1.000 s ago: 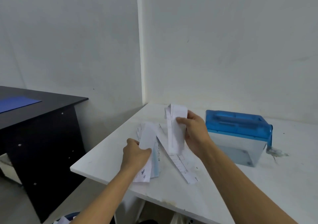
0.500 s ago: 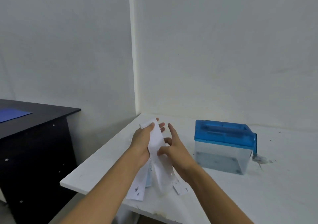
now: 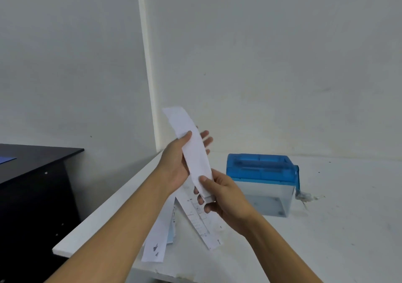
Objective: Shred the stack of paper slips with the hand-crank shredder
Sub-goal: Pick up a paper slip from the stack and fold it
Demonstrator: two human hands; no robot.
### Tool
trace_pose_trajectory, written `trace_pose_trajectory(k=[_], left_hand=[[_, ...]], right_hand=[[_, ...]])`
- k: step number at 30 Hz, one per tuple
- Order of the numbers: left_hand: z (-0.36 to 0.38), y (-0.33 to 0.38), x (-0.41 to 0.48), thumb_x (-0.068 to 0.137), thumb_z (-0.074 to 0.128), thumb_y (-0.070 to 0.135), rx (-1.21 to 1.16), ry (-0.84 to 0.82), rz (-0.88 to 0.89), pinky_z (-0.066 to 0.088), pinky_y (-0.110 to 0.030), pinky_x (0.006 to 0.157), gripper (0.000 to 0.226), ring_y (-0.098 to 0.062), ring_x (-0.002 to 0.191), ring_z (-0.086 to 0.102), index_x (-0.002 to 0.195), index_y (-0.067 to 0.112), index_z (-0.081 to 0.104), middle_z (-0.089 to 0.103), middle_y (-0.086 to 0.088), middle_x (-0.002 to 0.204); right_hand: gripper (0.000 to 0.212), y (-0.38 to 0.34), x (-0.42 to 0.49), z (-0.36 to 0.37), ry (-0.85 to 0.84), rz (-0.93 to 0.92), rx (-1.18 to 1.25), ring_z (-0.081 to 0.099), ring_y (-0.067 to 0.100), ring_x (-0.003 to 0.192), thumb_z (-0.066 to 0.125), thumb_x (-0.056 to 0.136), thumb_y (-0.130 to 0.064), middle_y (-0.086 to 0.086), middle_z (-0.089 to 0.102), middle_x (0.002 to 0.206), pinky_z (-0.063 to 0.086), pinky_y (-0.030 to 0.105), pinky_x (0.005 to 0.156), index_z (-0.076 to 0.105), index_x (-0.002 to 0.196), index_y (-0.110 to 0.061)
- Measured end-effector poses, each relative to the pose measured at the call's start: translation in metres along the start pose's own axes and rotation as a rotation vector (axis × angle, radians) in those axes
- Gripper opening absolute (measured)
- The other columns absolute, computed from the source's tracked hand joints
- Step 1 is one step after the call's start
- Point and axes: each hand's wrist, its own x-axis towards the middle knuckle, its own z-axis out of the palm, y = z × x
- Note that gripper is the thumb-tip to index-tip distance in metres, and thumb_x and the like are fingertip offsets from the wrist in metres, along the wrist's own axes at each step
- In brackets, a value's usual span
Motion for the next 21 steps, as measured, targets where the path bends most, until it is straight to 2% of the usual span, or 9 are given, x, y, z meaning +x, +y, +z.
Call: trace_pose_trajectory(k=[3, 7, 10, 12, 14, 17, 19, 21], left_hand=[[0.014, -0.012, -0.003, 0.109, 0.038, 0.021, 0.113, -0.042, -0.012, 0.056, -0.037, 0.087, 0.033, -0.022, 0.103, 0.073, 0.133, 0.012, 0.059, 0.075, -0.007, 0.114], [0.034, -0.018, 0.005, 0.106, 0.047, 0.021, 0.089, -0.061, 0.009, 0.061, -0.034, 0.076, 0.028, -0.02, 0.086, 0.073, 0.127, 0.012, 0.065, 0.071, -0.01, 0.104], [0.054, -0.023, 0.018, 0.105, 0.049, 0.013, 0.097, -0.111, 0.055, 0.059, -0.033, 0.074, 0.027, -0.017, 0.075, 0.066, 0.127, 0.01, 0.064, 0.065, -0.008, 0.097], [0.067, -0.025, 0.027, 0.104, 0.049, 0.009, 0.133, -0.169, 0.093, 0.059, -0.032, 0.074, 0.026, -0.016, 0.08, 0.07, 0.125, 0.013, 0.064, 0.07, -0.004, 0.098], [0.081, -0.026, 0.037, 0.104, 0.048, 0.007, 0.162, -0.249, 0.125, 0.06, -0.032, 0.079, 0.027, -0.017, 0.095, 0.073, 0.125, 0.016, 0.063, 0.075, -0.001, 0.107], [0.097, -0.025, 0.053, 0.105, 0.046, 0.016, 0.208, -0.331, 0.126, 0.059, -0.034, 0.09, 0.024, -0.021, 0.106, 0.072, 0.127, 0.015, 0.058, 0.075, -0.004, 0.116], [0.102, -0.029, 0.063, 0.106, 0.046, 0.025, 0.281, -0.307, 0.116, 0.058, -0.037, 0.093, 0.026, -0.021, 0.105, 0.072, 0.124, 0.013, 0.061, 0.075, -0.005, 0.113], [0.101, -0.037, 0.075, 0.106, 0.046, 0.026, 0.381, -0.251, 0.147, 0.056, -0.04, 0.096, 0.028, -0.021, 0.104, 0.073, 0.122, 0.012, 0.065, 0.076, -0.004, 0.11]], right_hand=[[0.019, -0.015, -0.005, -0.013, 0.031, -0.065, -0.025, 0.061, 0.014, 0.068, 0.049, 0.105, -0.018, 0.003, 0.066, 0.082, 0.051, 0.026, 0.06, 0.06, 0.119, -0.01], [0.02, -0.027, -0.015, -0.035, 0.054, -0.037, -0.209, 0.069, 0.014, 0.076, 0.054, 0.103, -0.017, 0.003, 0.071, 0.092, 0.057, 0.026, 0.07, 0.059, 0.122, -0.014], [0.014, -0.034, -0.019, -0.056, 0.091, -0.043, -0.278, 0.072, 0.015, 0.086, 0.058, 0.101, -0.023, -0.002, 0.073, 0.096, 0.06, 0.027, 0.075, 0.066, 0.111, -0.018], [0.017, -0.043, -0.017, -0.072, 0.157, -0.07, -0.332, 0.072, 0.014, 0.091, 0.06, 0.1, -0.028, -0.004, 0.075, 0.098, 0.059, 0.027, 0.076, 0.071, 0.109, -0.018], [0.02, -0.053, -0.01, -0.089, 0.237, -0.095, -0.449, 0.071, 0.01, 0.089, 0.063, 0.098, -0.029, -0.007, 0.076, 0.098, 0.056, 0.023, 0.077, 0.073, 0.111, -0.018], [0.024, -0.069, 0.007, -0.109, 0.338, -0.111, -0.53, 0.069, 0.009, 0.091, 0.067, 0.095, -0.029, -0.008, 0.074, 0.103, 0.052, 0.018, 0.074, 0.071, 0.116, -0.017], [0.023, -0.076, 0.02, -0.12, 0.384, -0.128, -0.528, 0.069, 0.014, 0.092, 0.069, 0.094, -0.025, -0.005, 0.074, 0.105, 0.054, 0.02, 0.076, 0.071, 0.115, -0.016], [0.019, -0.078, 0.034, -0.129, 0.397, -0.124, -0.539, 0.07, 0.018, 0.094, 0.071, 0.092, -0.02, -0.004, 0.074, 0.104, 0.058, 0.028, 0.084, 0.072, 0.11, -0.017]])
